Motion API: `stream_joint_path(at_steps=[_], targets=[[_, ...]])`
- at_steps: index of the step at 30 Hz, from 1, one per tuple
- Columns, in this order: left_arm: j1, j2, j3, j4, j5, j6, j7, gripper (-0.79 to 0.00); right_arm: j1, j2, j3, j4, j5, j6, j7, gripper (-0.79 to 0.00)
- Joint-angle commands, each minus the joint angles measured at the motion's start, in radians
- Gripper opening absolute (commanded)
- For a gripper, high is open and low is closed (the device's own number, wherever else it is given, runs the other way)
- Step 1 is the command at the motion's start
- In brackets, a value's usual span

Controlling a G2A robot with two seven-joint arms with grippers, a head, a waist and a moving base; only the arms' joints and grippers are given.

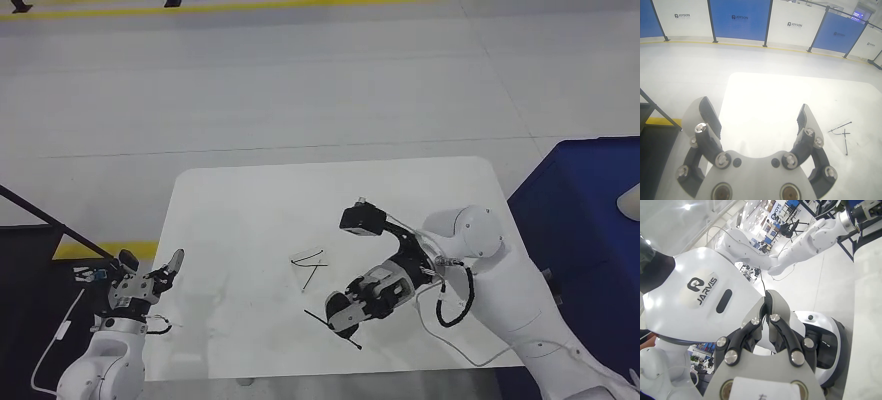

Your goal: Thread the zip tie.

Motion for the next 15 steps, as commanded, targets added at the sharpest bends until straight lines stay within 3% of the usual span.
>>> stream_joint_path(at_steps=[1,11,15], targets=[[0.000,0.000,0.000,0.000,0.000,0.000,0.000,0.000,0.003,-0.001,0.000,-0.002,0.022,-0.001,-0.002,-0.785],[0.000,0.000,0.000,0.000,0.000,0.000,0.000,0.000,0.003,-0.001,0.004,0.001,-0.016,-0.015,-0.049,-0.785],[0.000,0.000,0.000,0.000,0.000,0.000,0.000,0.000,0.009,-0.017,-0.018,-0.074,0.106,-0.036,-0.099,-0.785]])
